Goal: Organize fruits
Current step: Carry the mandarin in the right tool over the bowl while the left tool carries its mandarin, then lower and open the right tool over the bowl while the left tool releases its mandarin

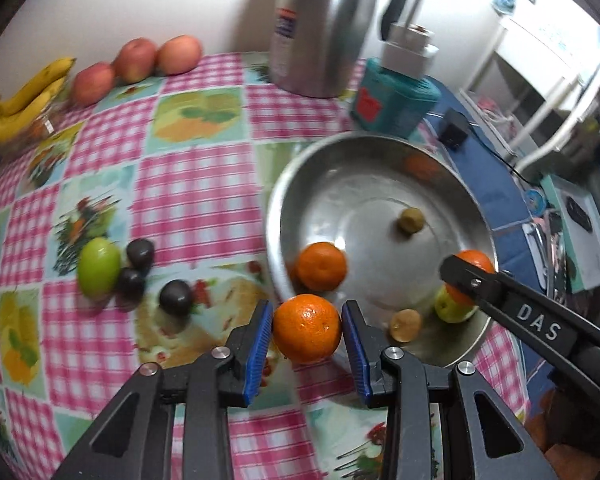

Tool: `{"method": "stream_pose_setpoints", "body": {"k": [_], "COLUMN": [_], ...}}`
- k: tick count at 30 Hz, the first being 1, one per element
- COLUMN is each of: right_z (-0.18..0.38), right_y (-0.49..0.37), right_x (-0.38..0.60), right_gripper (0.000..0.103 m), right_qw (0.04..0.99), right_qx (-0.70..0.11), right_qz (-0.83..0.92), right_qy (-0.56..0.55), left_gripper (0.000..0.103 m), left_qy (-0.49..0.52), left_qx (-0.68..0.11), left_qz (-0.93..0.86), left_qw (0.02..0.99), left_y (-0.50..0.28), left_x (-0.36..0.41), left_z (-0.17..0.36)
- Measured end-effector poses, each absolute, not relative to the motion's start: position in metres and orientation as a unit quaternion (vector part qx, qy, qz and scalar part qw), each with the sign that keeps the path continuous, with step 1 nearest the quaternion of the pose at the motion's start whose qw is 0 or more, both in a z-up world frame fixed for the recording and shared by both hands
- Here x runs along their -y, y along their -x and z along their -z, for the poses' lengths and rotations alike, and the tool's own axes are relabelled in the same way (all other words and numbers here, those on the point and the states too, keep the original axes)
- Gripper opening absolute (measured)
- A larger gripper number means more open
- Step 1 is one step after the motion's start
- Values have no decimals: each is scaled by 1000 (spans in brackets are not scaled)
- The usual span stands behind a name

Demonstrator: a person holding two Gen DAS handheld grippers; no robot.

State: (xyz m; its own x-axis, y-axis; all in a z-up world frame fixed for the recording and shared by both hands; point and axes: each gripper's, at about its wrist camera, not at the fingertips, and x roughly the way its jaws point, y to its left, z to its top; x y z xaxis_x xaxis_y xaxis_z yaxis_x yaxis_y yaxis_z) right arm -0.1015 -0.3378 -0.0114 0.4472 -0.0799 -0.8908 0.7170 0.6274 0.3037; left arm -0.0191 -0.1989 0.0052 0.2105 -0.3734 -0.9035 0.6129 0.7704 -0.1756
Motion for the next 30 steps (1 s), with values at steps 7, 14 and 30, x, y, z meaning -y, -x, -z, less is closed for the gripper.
{"method": "stream_pose_setpoints", "body": {"k": [7, 14, 30], "right_z": [16, 19, 20], "right_y": [100, 98, 95], "right_x": [339, 338, 335], "right_gripper": [37, 37, 37], "right_qw": [776, 773, 774], "right_qx": [-461, -466, -472], "right_qz": [254, 253, 249], "right_qy": [-348, -348, -341], "left_gripper": [38, 38, 41], "left_qy": [-114, -126, -134], "left_qx": [-532, -518, -519], "left_qz": [346, 359, 357], "left_qw": [764, 766, 765], "left_y": [23, 26, 27], "left_x": [209, 216, 218], "left_z": [2, 4, 8]}}
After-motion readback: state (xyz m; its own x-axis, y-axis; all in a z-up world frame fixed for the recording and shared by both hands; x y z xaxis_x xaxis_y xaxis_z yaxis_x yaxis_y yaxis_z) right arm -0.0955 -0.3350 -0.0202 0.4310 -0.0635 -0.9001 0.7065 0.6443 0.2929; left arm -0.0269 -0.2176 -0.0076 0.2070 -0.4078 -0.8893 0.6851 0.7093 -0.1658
